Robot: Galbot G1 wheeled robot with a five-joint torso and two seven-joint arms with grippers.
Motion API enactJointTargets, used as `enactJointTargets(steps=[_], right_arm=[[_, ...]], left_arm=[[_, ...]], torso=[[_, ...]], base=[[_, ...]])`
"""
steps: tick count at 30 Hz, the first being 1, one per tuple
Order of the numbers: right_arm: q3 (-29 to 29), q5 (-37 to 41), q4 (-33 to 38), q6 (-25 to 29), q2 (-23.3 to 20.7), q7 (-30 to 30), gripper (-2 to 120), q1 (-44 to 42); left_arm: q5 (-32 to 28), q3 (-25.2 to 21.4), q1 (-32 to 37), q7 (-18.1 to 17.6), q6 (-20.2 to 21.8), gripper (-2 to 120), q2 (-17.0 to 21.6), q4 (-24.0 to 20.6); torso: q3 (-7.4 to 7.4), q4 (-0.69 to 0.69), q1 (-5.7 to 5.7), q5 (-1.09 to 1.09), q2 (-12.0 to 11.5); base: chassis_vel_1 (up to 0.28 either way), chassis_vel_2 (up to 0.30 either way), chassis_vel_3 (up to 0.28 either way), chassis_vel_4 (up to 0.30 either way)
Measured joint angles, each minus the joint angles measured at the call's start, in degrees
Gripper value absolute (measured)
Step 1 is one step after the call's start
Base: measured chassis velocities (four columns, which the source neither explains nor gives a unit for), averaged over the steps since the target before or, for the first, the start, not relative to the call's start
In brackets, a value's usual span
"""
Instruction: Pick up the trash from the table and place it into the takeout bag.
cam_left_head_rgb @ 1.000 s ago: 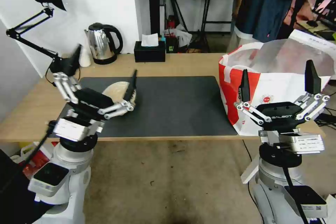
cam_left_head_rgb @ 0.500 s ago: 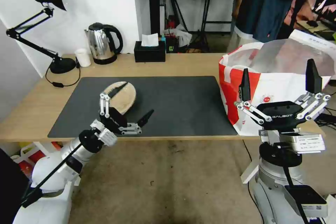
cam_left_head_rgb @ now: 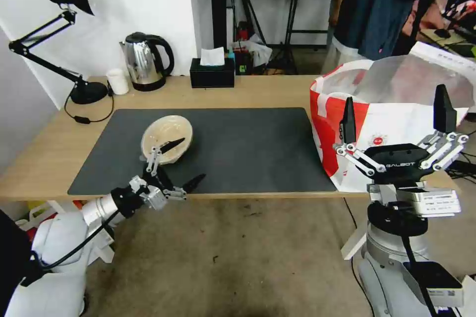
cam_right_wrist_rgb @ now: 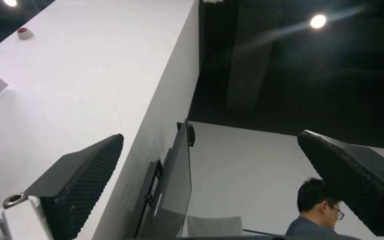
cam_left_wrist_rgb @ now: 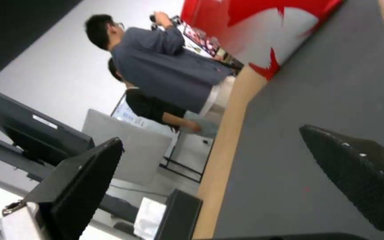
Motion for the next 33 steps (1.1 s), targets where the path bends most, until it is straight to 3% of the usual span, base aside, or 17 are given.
enactJointTargets(steps=[33], right_arm=[[0.2,0.0,-0.1,0.9,0.2,0.0,100,-0.6]], left_arm=[[1.4,-1.8,-6.5,-0.2,1.2,100,1.5,7.6]], torso=[[0.00,0.00,0.00,0.00,0.0]], base=[[0.000,0.000,0.000,0.000]])
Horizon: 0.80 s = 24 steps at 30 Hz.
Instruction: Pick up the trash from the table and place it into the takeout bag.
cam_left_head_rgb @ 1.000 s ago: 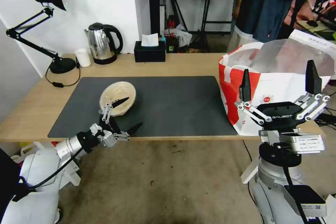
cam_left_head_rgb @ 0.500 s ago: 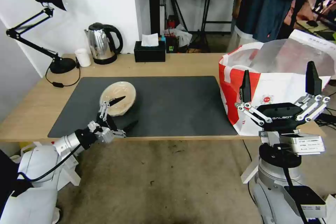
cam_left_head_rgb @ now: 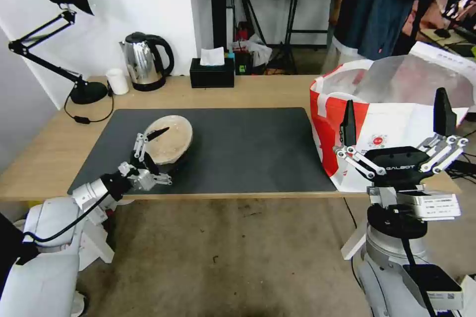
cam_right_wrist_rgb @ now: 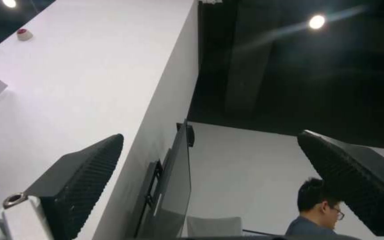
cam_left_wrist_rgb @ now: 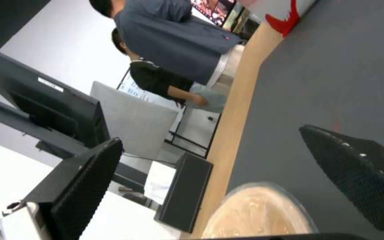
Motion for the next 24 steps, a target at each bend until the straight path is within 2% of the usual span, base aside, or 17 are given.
enactJointTargets(steps=[24], right_arm=[[0.3,0.1,-0.4,0.1,0.1,0.6,100,0.2]], left_arm=[[3.0,0.5,-2.9,-0.2,-0.7,100,-0.1,5.3]], torso=[[0.00,0.00,0.00,0.00,0.0]], base=[[0.000,0.000,0.000,0.000]])
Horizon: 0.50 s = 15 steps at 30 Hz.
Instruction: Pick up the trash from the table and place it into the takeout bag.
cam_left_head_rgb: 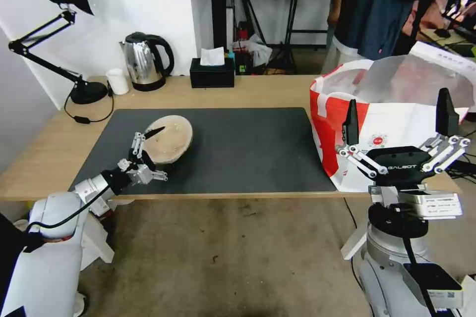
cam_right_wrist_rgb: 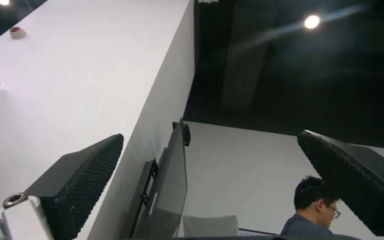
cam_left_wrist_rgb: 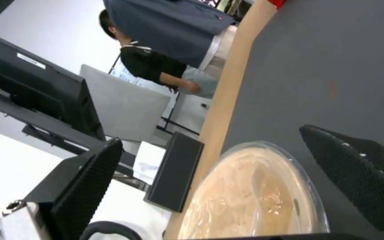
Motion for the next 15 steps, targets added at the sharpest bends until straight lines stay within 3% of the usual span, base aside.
enactJointTargets(steps=[15], right_arm=[[-0.2,0.1,-0.2,0.0,0.2,0.3,100,0.3]], left_arm=[[1.2,0.7,-0.8,0.0,-0.1,100,1.3,1.8]], torso=[[0.00,0.00,0.00,0.00,0.0]], base=[[0.000,0.000,0.000,0.000]])
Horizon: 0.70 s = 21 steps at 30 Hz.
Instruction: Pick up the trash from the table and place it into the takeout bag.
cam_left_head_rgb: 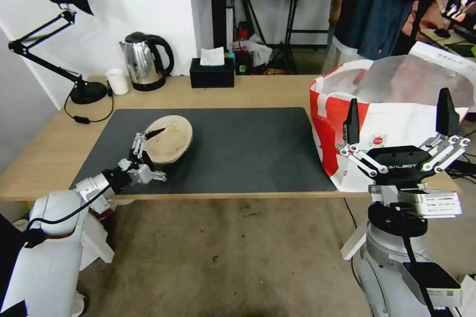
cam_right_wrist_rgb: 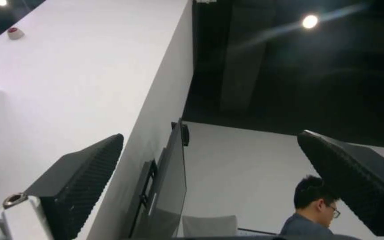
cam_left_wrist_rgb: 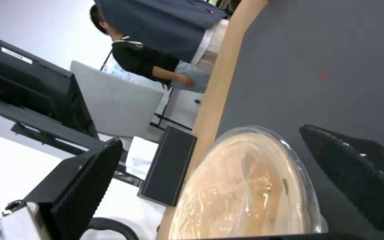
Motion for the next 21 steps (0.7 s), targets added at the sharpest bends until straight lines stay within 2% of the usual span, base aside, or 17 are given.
enactJointTargets(steps=[21], right_arm=[[-0.4,0.0,0.0,-0.1,0.1,-0.1,100,0.5]], left_arm=[[0.9,0.7,-0.7,0.1,-0.4,100,0.5,2.3]], torso=[[0.00,0.00,-0.01,0.00,0.0]], base=[[0.000,0.000,0.000,0.000]])
